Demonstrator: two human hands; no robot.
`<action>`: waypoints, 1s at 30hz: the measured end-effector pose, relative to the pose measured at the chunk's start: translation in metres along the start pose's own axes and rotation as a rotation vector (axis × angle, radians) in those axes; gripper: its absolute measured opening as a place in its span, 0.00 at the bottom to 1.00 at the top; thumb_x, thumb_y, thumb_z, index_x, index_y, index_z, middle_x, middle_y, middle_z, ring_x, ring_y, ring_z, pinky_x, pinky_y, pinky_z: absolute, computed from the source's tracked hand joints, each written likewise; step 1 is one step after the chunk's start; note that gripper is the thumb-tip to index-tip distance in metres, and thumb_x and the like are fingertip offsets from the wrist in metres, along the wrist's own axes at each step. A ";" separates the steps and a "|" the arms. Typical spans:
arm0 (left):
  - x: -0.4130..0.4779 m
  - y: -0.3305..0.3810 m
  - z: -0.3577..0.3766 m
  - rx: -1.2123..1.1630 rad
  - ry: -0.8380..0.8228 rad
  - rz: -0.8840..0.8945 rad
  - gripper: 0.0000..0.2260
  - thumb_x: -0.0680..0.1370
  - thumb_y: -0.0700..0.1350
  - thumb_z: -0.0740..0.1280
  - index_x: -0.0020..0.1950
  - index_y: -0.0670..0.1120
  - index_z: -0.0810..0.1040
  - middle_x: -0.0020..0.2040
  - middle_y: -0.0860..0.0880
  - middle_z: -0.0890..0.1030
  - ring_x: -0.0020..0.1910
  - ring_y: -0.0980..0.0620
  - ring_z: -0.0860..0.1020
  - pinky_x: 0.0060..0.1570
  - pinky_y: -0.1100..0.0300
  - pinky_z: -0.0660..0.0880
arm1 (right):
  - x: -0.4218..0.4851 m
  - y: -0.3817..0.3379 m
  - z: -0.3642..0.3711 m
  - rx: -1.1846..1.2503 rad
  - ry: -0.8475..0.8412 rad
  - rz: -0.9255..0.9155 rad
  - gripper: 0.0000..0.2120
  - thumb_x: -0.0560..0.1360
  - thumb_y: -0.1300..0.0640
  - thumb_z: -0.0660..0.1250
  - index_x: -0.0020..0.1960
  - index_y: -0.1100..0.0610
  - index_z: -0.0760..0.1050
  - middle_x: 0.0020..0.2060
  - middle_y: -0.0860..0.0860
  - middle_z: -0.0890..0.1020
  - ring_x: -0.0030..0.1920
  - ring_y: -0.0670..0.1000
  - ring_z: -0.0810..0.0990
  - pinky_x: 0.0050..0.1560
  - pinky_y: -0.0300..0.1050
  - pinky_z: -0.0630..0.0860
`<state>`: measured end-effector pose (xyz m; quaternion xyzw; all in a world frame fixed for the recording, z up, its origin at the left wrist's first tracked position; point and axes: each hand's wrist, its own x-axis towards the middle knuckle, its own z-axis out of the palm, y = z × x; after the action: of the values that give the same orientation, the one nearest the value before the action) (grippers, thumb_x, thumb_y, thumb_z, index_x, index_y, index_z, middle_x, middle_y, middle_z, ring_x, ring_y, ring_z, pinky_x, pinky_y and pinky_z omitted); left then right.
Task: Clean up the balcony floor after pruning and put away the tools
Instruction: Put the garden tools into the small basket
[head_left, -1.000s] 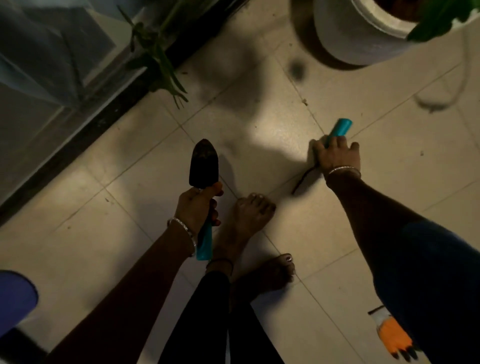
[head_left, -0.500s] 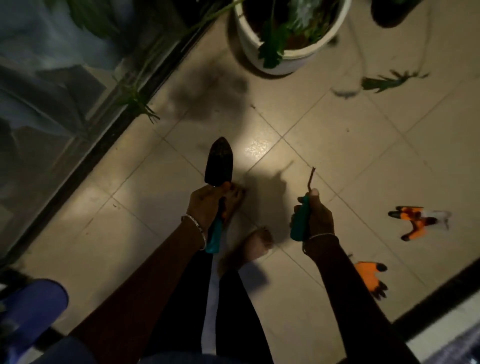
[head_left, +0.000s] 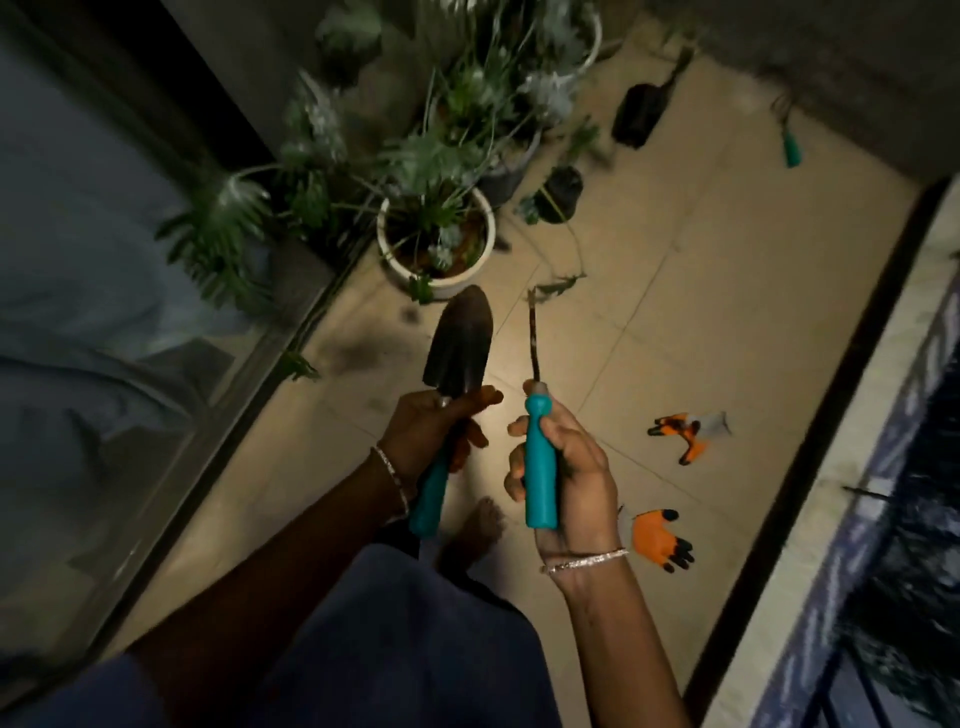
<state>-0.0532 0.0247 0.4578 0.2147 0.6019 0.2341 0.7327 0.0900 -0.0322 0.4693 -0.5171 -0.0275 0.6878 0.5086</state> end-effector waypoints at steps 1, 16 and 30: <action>-0.015 0.018 0.005 0.028 -0.022 0.034 0.15 0.70 0.50 0.73 0.50 0.40 0.83 0.29 0.48 0.79 0.24 0.53 0.71 0.26 0.62 0.69 | -0.017 -0.013 0.009 -0.041 0.001 -0.051 0.21 0.77 0.56 0.65 0.69 0.56 0.73 0.44 0.57 0.79 0.32 0.52 0.74 0.28 0.42 0.73; -0.153 0.182 0.106 -0.237 -0.616 0.125 0.13 0.77 0.41 0.64 0.61 0.41 0.78 0.62 0.40 0.80 0.62 0.46 0.79 0.65 0.51 0.72 | -0.159 -0.175 0.093 -0.081 0.235 -0.501 0.14 0.79 0.50 0.65 0.57 0.59 0.78 0.36 0.53 0.80 0.28 0.49 0.72 0.25 0.40 0.69; -0.182 0.267 0.206 -0.216 -0.815 0.151 0.17 0.74 0.42 0.68 0.63 0.39 0.78 0.57 0.41 0.82 0.56 0.48 0.82 0.56 0.51 0.79 | -0.172 -0.249 0.146 -0.289 0.698 -0.997 0.11 0.74 0.48 0.72 0.39 0.54 0.79 0.32 0.49 0.81 0.35 0.48 0.78 0.39 0.48 0.77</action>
<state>0.0964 0.1216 0.7965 0.2551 0.2179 0.2446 0.9097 0.1400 0.0339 0.7948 -0.6998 -0.1905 0.1476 0.6725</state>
